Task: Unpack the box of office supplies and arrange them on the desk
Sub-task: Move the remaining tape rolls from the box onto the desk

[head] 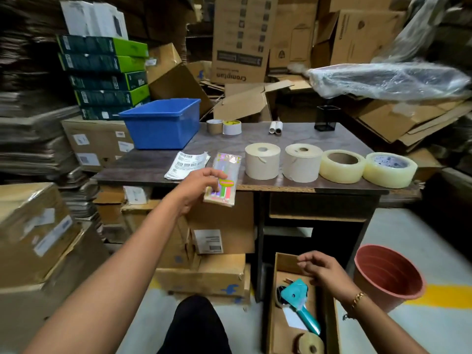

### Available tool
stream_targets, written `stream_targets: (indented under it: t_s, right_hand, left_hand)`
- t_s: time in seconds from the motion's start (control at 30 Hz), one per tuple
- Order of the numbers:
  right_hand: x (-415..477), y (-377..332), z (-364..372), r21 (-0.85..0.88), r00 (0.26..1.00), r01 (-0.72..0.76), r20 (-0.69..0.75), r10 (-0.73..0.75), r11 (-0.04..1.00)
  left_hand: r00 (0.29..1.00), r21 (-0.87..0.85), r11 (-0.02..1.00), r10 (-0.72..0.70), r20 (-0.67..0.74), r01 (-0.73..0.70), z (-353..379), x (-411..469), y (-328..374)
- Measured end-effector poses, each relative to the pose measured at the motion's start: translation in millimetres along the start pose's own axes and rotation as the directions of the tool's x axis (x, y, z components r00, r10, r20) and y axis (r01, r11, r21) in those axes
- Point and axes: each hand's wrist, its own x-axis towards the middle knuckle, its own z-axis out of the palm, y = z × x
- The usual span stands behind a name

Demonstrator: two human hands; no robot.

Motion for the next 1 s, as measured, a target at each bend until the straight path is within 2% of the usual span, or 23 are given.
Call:
stream_targets:
  t_s: [0.1, 0.3, 0.5, 0.57, 0.67, 0.73, 0.8, 0.83, 0.87, 0.93, 1.0]
  right_hand:
    - [-1, 9, -2, 0.013, 0.999, -0.037, 0.004, 0.037, 0.999]
    - [-5, 26, -11, 0.039, 0.991, -0.125, -0.033, 0.126, 0.991]
    - [-9, 34, -17, 0.026, 0.982, -0.182, -0.039, 0.183, 0.983]
    - [-8, 36, -18, 0.023, 0.981, -0.188, -0.040, 0.189, 0.982]
    - [-3, 39, -19, -0.004, 0.984, -0.175, -0.042, 0.175, 0.985]
    - [2, 41, -18, -0.016, 0.986, -0.158, -0.054, 0.157, 0.987]
    - [6, 45, -17, -0.057, 0.986, -0.154, -0.072, 0.149, 0.986]
    - [9, 49, -16, -0.079, 0.984, -0.165, -0.075, 0.159, 0.983]
    - [12, 54, -16, -0.096, 0.980, -0.189, -0.077, 0.182, 0.977]
    - [17, 67, -14, -0.167, 0.968, -0.246, -0.082, 0.235, 0.955]
    - [21, 84, -12, -0.294, 0.958, -0.285, -0.112, 0.263, 0.913]
  left_hand:
    - [0.997, 0.061, 0.997, -0.043, -0.067, 0.047, -4, 28, 17]
    - [0.990, 0.197, 0.971, -0.129, -0.060, 0.138, 7, 69, 41]
    - [0.992, 0.400, 0.915, 0.002, -0.127, 0.050, 16, 86, 32]
    - [0.988, 0.541, 0.841, 0.063, -0.144, 0.025, 19, 83, 27]
    - [0.958, 0.762, 0.647, 0.212, -0.193, 0.011, 27, 74, 14]
    - [0.879, 0.826, 0.553, 0.440, -0.184, -0.104, 37, 62, 1]
    - [0.726, 0.809, 0.492, 0.677, -0.124, -0.322, 55, 44, -16]
    - [0.655, 0.783, 0.458, 0.751, -0.088, -0.420, 67, 33, -28]
    - [0.616, 0.756, 0.433, 0.786, -0.050, -0.491, 81, 23, -42]
    - [0.642, 0.714, 0.430, 0.766, 0.035, -0.552, 109, 8, -77]
    - [0.719, 0.692, 0.458, 0.684, 0.127, -0.558, 138, 4, -119]
